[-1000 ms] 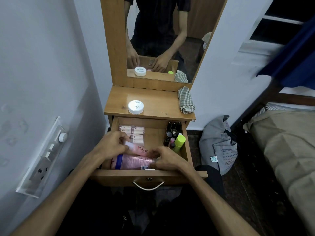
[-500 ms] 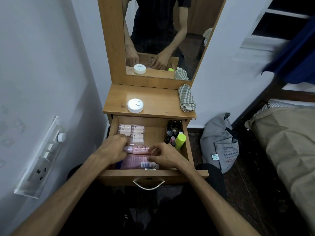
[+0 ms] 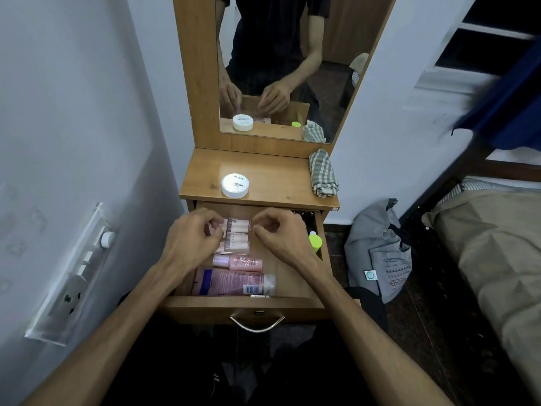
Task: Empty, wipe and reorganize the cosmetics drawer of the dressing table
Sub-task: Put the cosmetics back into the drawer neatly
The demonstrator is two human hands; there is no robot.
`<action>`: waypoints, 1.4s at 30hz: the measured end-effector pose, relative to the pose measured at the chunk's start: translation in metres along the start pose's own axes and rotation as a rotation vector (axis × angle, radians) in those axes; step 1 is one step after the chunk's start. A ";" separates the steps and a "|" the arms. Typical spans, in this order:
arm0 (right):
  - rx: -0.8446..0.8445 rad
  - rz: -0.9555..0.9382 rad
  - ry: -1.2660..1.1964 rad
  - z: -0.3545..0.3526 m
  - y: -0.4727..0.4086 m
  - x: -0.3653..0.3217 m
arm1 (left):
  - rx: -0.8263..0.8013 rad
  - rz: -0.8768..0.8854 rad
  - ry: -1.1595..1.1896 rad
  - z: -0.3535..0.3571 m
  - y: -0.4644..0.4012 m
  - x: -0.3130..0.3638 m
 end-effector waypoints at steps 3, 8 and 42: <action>0.109 -0.042 -0.011 -0.003 -0.021 -0.026 | 0.186 -0.035 0.036 -0.015 -0.015 0.007; 0.146 -0.079 0.174 0.016 -0.063 -0.051 | 0.218 -0.118 0.116 -0.015 -0.048 0.006; 0.192 0.001 0.169 0.019 0.010 0.036 | 0.089 -0.288 0.285 0.062 0.011 0.038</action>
Point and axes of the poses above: each hand's wrist, its own y-axis away from the middle knuckle, its own z-axis out of the palm, x = y × z, the point moved 5 cm from there along -y, towards the middle knuckle, and after that the axes turned 13 degrees about z, right-handed, at the moved point
